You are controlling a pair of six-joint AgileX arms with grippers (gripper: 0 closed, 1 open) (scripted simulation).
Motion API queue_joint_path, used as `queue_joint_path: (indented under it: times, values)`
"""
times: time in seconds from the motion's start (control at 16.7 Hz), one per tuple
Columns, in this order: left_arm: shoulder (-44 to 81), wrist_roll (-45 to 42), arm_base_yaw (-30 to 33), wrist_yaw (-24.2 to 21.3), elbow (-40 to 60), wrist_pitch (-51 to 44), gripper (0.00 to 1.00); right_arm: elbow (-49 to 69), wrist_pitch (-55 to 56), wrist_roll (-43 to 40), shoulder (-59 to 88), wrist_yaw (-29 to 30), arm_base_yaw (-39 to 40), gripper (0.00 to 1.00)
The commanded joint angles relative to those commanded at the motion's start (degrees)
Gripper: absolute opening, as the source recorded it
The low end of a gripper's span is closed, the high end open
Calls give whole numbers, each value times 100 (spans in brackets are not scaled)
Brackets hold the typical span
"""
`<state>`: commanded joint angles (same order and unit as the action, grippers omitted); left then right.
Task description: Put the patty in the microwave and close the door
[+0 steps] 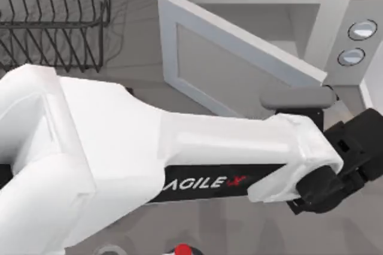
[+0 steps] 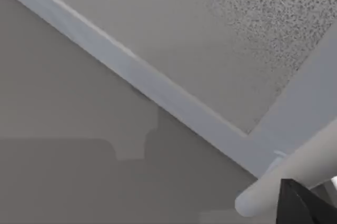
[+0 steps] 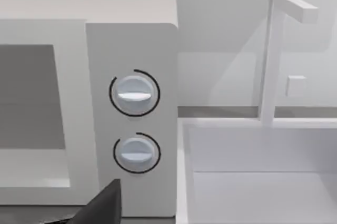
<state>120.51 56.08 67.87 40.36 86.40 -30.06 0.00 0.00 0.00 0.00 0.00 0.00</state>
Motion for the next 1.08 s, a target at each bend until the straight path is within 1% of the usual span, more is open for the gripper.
queue_joint_path:
  times: [0.18, 0.54, 0.66, 0.96, 1.08]
  values:
    - [331, 124, 121, 57, 530, -269, 0, 0, 0, 0, 0, 0, 0, 100]
    - [360, 114, 91, 57, 593, -284, 0, 0, 0, 0, 0, 0, 0, 100]
    - [554, -75, -92, -5, 792, -253, 0, 0, 0, 0, 0, 0, 0, 100]
    - [1255, -1000, -880, -441, 1804, 96, 0, 0, 0, 0, 0, 0, 0, 100]
    - [1334, -1091, -971, -486, 1903, 138, 0, 0, 0, 0, 0, 0, 0, 100]
